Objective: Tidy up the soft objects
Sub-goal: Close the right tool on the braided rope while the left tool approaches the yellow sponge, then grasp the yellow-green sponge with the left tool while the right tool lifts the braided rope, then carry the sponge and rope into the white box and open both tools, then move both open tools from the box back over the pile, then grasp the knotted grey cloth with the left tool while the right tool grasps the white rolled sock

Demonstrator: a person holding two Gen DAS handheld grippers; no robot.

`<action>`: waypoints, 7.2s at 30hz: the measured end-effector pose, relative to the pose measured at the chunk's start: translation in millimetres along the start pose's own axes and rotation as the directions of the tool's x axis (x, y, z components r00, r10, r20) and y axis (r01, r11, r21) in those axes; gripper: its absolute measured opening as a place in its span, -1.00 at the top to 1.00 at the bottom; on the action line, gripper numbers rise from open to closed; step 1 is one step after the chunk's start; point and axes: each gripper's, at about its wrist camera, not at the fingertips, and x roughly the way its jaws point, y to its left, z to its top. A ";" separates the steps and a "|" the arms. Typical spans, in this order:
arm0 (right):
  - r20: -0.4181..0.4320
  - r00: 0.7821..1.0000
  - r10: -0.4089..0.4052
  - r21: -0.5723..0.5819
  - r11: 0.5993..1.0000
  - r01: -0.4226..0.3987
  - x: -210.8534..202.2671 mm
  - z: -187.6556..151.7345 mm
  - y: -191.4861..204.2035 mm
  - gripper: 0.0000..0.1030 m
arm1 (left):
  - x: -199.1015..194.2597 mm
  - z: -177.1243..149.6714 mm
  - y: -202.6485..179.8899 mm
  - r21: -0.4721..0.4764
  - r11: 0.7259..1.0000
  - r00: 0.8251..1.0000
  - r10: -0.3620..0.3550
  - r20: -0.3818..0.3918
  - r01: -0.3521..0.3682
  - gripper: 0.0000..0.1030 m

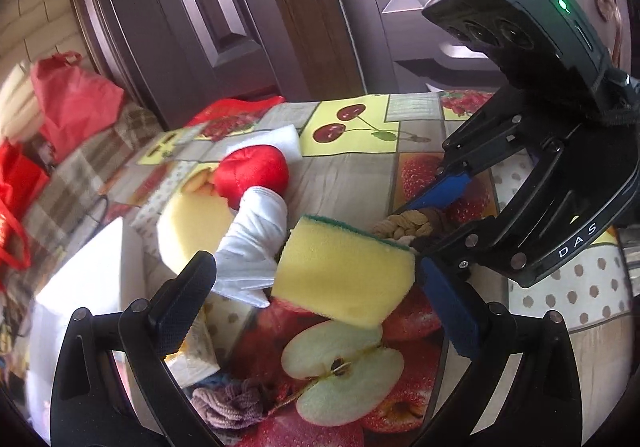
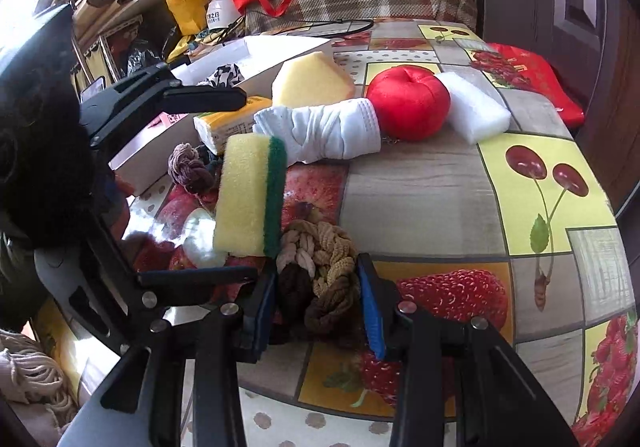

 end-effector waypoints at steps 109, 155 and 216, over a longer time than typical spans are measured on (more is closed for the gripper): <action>0.153 0.977 -0.150 0.003 0.988 0.151 129.2 140.7 137.2 0.26 | -108.5 -132.7 194.7 -0.626 0.534 0.759 0.634 -0.149 -0.569 -0.08; 0.445 0.885 -0.137 -0.055 0.982 0.179 61.6 99.5 150.2 -1.00 | -127.7 -128.5 170.7 -0.670 0.524 0.723 0.691 -0.027 -0.526 -1.00; 0.131 0.990 -0.051 0.299 0.954 0.010 28.2 53.7 -27.3 -0.36 | -16.3 -52.7 36.0 -0.286 0.942 0.971 0.115 -0.211 -0.173 0.52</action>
